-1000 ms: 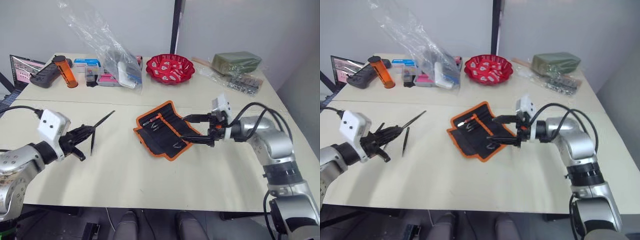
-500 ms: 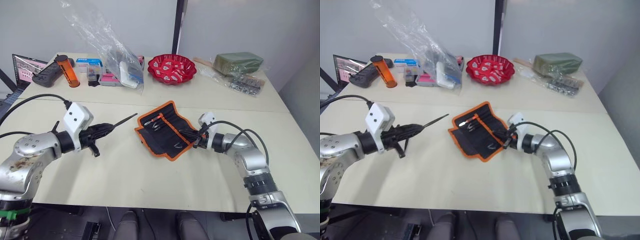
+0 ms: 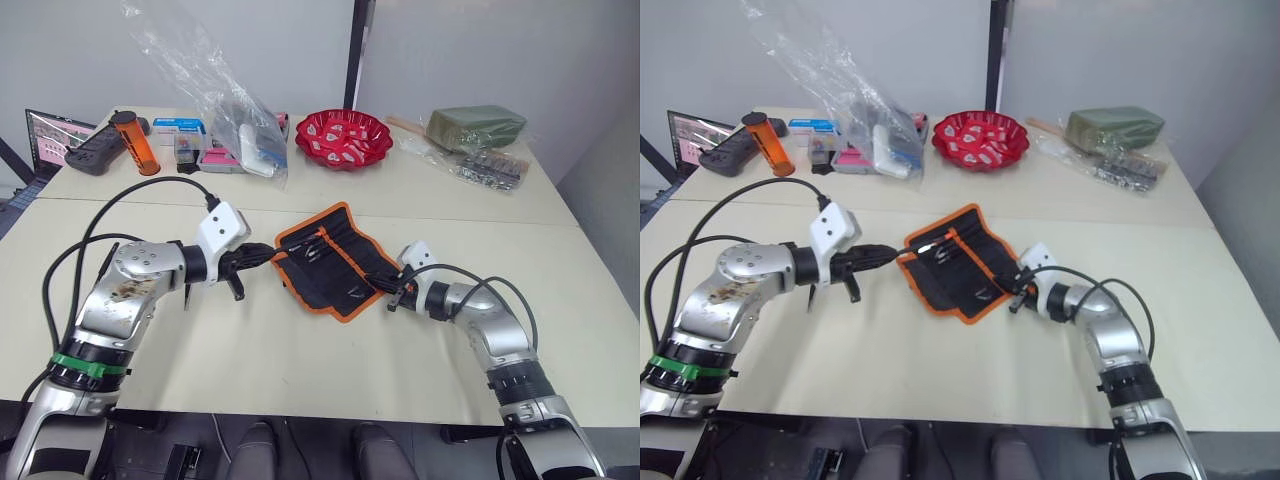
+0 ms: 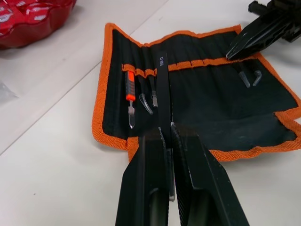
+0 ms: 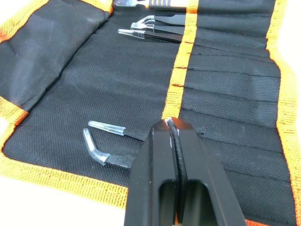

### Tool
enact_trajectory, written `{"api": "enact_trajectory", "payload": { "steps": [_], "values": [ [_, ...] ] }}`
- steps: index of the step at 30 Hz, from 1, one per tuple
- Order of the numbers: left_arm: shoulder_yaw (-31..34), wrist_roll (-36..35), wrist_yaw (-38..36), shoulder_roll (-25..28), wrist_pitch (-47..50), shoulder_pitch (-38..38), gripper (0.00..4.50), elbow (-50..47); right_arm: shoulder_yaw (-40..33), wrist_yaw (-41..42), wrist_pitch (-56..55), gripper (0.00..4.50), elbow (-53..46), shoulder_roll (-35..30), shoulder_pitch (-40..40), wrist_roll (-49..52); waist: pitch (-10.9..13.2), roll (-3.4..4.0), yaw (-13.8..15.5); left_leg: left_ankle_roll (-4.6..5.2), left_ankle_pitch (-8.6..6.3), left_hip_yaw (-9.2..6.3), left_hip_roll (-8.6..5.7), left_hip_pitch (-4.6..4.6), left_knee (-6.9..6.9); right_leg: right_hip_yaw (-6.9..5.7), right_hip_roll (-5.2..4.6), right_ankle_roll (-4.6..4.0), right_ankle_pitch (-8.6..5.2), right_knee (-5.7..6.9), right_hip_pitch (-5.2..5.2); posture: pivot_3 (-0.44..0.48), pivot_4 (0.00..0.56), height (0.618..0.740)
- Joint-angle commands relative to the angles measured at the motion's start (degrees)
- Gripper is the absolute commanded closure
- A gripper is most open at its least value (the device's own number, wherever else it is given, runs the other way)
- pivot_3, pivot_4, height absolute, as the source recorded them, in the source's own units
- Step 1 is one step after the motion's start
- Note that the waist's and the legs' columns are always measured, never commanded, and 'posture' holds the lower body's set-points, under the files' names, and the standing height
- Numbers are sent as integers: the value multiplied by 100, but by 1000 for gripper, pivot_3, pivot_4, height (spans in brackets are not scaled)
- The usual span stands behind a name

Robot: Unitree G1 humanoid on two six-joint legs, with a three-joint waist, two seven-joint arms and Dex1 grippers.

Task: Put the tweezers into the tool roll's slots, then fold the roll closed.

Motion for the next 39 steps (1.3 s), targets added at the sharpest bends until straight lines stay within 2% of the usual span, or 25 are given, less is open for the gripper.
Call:
{"api": "enact_trajectory", "payload": {
  "steps": [1, 3, 12, 19, 31, 39],
  "values": [
    [-266, 433, -22, -113, -219, -327, 4500, 298, 20, -72, 154, 4480, 156, 49, 195, -66, 0, 0, 4, 0, 0, 0, 0, 9, 0, 0, 0, 6, -4, -2, 9, 0, 150, 740],
    [-450, 664, -56, -194, -331, -468, 4500, 475, -29, -112, 191, 4480, 186, 96, 169, -19, 0, 0, -3, 0, 0, -3, -1, 23, 0, -1, 1, 37, -22, -4, 26, 0, 150, 740],
    [-689, 1031, 117, -982, -127, -902, 4500, 1057, -216, -163, 344, 4480, 218, 176, 107, 87, -1, 0, -17, 0, 0, -8, -2, 27, 3, -2, 1, 40, -22, -1, 34, 0, 150, 740],
    [-871, 1293, 20, -1058, -57, -988, 4500, 1234, -234, -154, 356, 4480, 157, 153, 182, 53, -1, 0, -10, 0, 0, -11, -3, 27, 9, -3, 2, 42, -22, 0, 38, 0, 150, 740],
    [-863, 1340, -126, -916, 422, -821, 4500, 743, -208, -105, 351, 4480, 181, 192, 245, 50, -1, 1, -6, 0, 0, -12, -3, 27, 9, -4, 1, 42, -22, -1, 39, 0, 150, 740],
    [-875, 1516, 220, -1349, 402, -1146, 4500, 1247, -164, -70, 319, 4480, 277, 249, 183, 30, -2, 0, -7, 0, 0, -14, -3, 29, 16, -5, 1, 44, -22, 0, 42, 0, 150, 740]
  ]
}}
